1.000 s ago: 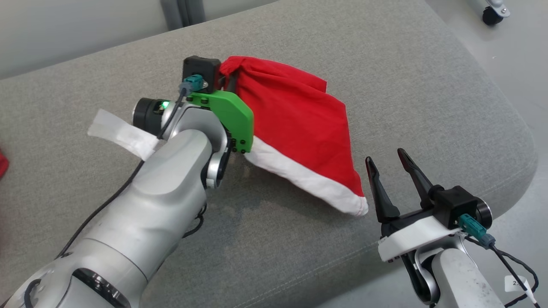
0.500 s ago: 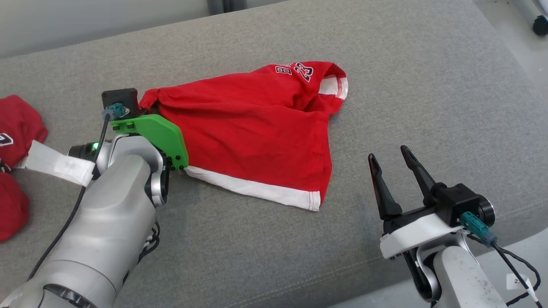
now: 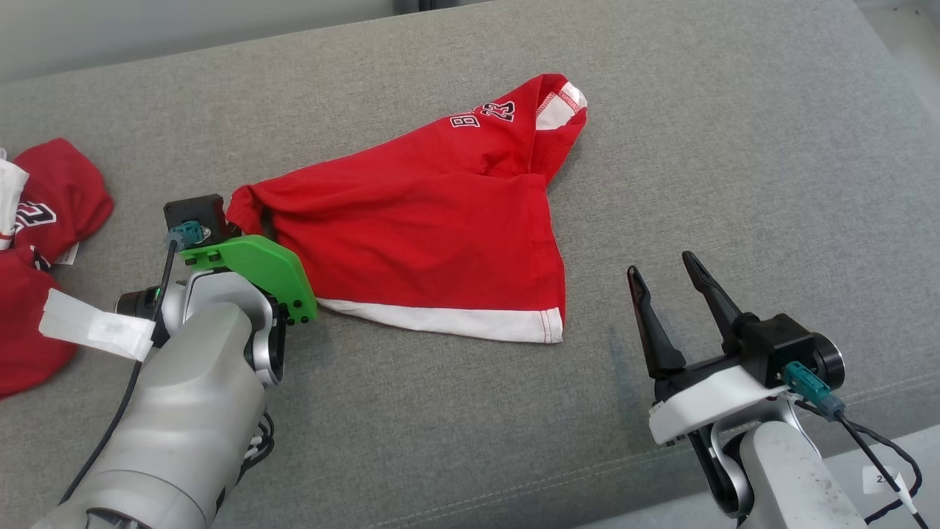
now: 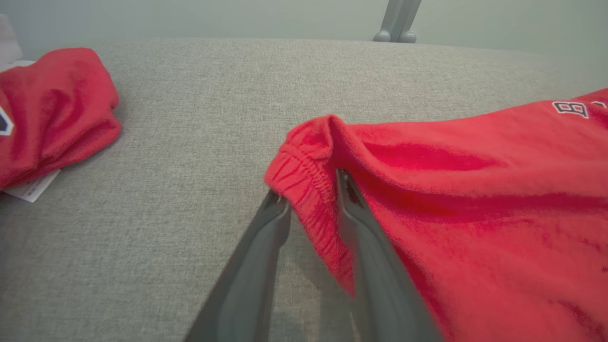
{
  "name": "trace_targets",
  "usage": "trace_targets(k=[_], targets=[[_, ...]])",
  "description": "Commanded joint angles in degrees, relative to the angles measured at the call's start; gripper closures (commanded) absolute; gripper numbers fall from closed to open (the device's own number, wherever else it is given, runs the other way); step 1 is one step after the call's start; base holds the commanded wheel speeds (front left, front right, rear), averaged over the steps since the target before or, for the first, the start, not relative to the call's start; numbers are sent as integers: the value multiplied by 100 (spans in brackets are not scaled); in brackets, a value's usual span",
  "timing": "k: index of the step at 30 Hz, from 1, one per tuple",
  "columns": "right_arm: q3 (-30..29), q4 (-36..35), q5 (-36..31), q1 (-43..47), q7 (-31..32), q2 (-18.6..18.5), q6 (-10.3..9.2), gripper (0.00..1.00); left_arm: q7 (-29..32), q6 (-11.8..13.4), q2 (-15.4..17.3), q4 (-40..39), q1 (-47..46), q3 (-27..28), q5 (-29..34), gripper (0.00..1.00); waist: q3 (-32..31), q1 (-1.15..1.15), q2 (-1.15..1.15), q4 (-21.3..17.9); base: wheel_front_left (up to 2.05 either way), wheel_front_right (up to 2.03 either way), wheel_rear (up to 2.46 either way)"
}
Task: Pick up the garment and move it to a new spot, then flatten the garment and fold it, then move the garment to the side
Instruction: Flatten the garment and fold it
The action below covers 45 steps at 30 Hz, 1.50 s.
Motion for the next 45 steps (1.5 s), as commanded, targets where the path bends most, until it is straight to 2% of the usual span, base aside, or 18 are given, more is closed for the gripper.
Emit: trace_targets(k=[1,5,11,19,28,34,39,40,42,45], targets=[[-7,24,-31,0,-17,-19,0,0,-64,-58,-17,-10,98,23,-16,0,-24,0,0,52,0,0,0],[-13,73,-35,-15,-18,-19,0,0,-131,-250,-9,-125,149,111,13,0,-90,0,0,170,0,0,0],[-56,207,-1,33,-17,-20,0,0,-154,-324,163,-721,509,390,317,0,-208,0,0,396,0,0,0],[-51,606,11,85,-18,-19,0,0,-153,-191,404,-2376,1763,1113,1108,0,-374,0,0,756,0,0,0],[85,1643,93,-131,-17,-19,0,0,-154,-93,272,-3931,3240,1681,1786,0,-507,0,0,1167,0,0,0],[136,2338,171,-385,-17,-20,0,0,-146,-56,145,-4446,3765,1913,2087,0,-535,0,0,1435,0,0,0],[200,2796,264,-542,-17,-21,0,0,-146,-41,134,-4575,3938,2010,2194,0,-561,0,0,1572,0,0,0],[206,2908,309,-572,-17,-23,0,2,-146,-47,136,-4590,3977,2018,2221,0,-568,0,0,1600,0,0,0],[242,2987,381,-652,-17,-20,0,44,-146,-58,124,-4618,4039,2061,2236,0,-582,0,0,1637,0,0,0],[287,2980,500,-693,-17,-22,0,82,-146,-60,132,-4626,4094,2126,2271,0,-601,0,0,1658,0,0,0]])
